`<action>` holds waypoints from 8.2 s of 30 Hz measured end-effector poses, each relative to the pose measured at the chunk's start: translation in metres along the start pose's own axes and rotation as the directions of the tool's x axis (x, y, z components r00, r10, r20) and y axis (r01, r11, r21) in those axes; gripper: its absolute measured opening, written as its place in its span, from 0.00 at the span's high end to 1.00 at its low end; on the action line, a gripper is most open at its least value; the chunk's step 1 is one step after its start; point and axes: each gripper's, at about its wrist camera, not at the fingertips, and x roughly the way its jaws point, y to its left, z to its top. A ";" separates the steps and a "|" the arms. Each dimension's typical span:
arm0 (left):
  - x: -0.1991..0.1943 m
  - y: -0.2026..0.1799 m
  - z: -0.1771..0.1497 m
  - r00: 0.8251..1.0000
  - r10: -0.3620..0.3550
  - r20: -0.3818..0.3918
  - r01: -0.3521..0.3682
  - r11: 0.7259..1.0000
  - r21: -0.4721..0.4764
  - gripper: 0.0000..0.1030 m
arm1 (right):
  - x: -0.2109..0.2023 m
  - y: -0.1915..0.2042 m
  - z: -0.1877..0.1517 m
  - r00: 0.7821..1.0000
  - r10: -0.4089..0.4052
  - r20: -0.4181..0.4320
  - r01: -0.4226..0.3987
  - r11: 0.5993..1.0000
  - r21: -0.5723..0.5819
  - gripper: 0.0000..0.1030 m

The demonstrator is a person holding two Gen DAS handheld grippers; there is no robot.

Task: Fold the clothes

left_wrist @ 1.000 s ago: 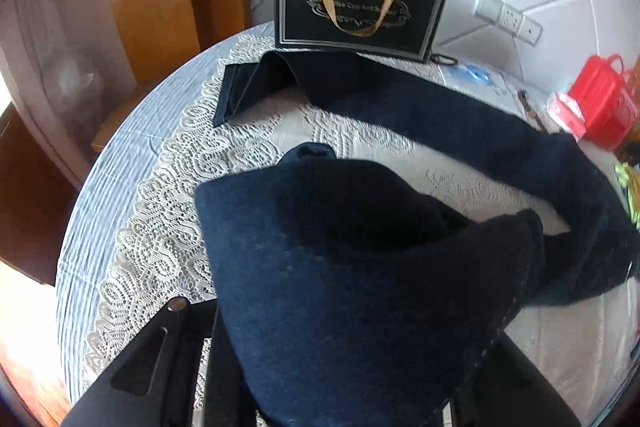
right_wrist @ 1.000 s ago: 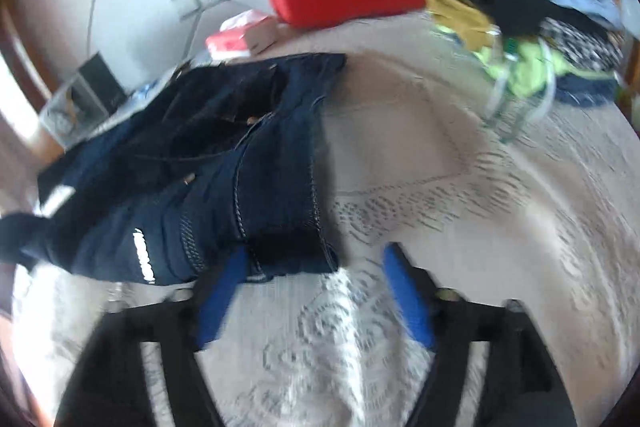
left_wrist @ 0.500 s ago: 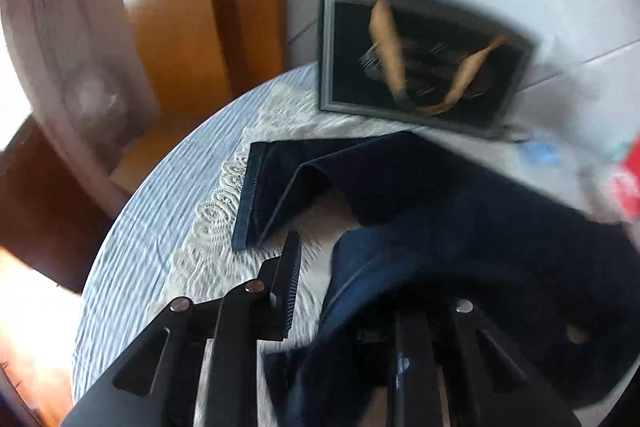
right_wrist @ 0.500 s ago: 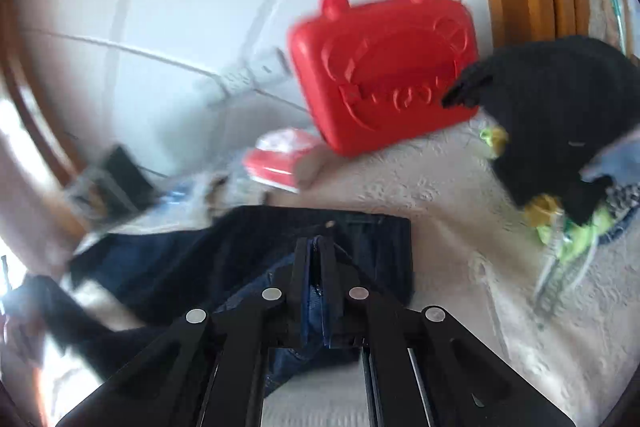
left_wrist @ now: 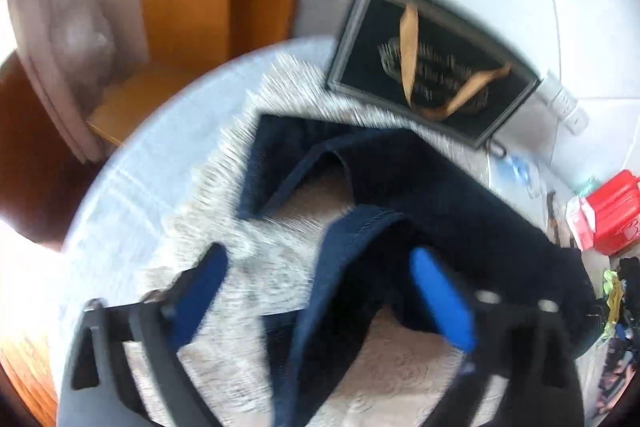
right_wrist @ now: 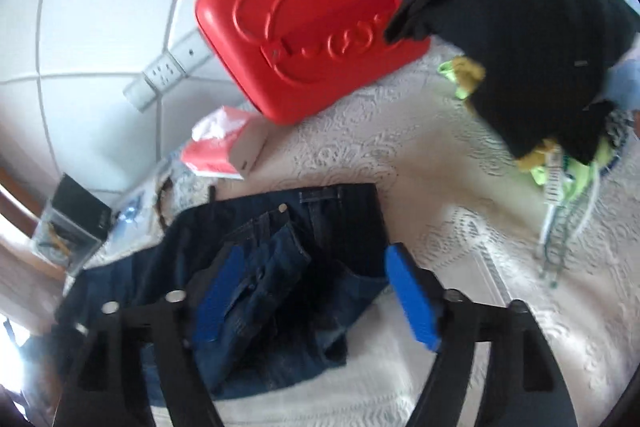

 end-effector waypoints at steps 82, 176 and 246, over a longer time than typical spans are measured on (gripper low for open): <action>-0.045 0.080 -0.030 0.892 0.447 0.069 -0.447 0.894 -0.006 0.75 | -0.068 -0.136 -0.132 0.985 0.172 -0.021 -0.163 0.958 0.234 0.86; -0.021 -0.032 -0.110 0.999 0.036 -0.010 -0.034 0.991 0.131 0.89 | -0.075 0.110 -0.238 0.937 0.175 -0.303 -0.323 0.766 -0.556 0.23; -0.080 0.058 -0.189 0.996 0.052 0.072 -0.060 0.991 0.116 0.10 | -0.061 0.150 -0.288 0.898 0.295 -0.328 -0.430 0.747 -0.506 0.25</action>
